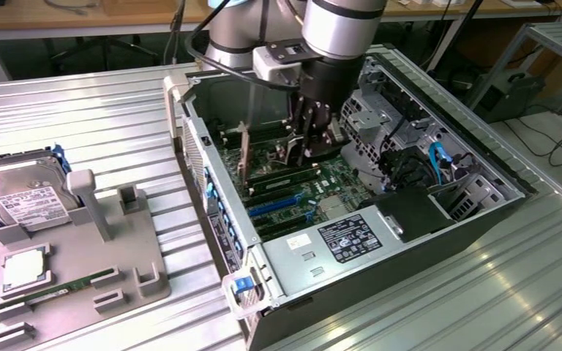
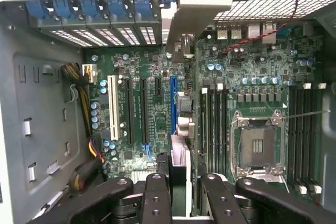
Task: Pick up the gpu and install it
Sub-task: 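Insert the gpu into the slot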
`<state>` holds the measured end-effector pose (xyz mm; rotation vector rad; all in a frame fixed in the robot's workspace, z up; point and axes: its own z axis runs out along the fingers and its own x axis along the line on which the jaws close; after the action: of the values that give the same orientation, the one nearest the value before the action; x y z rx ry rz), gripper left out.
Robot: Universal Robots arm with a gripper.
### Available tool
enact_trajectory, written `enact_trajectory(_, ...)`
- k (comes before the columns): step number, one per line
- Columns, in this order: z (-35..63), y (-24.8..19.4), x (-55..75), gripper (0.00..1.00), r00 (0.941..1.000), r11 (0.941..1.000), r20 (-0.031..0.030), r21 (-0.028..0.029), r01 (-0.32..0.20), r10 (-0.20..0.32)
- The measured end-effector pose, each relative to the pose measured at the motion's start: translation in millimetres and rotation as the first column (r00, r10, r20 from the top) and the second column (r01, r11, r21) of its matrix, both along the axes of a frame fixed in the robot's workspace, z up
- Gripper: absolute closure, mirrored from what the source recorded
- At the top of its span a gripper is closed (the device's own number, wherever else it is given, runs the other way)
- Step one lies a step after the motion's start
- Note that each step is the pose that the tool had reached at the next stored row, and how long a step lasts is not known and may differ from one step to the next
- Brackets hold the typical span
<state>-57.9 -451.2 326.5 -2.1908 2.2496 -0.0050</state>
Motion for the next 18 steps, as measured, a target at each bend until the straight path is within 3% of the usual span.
enact_trajectory(4, -6.5, -0.4, -2.0, 0.73, 1.0000, 1.0000, 0.0000, 0.0005, -0.001, 0.001)
enact_trajectory(13, -21.3, -6.1, -4.7, 0.73, 0.9999, 0.9998, 0.0001, 0.0085, -0.017, 0.017)
enact_trajectory(18, -30.2, -6.1, -5.0, 0.73, 0.9996, 0.9996, 0.0000, 0.0095, -0.027, 0.027)
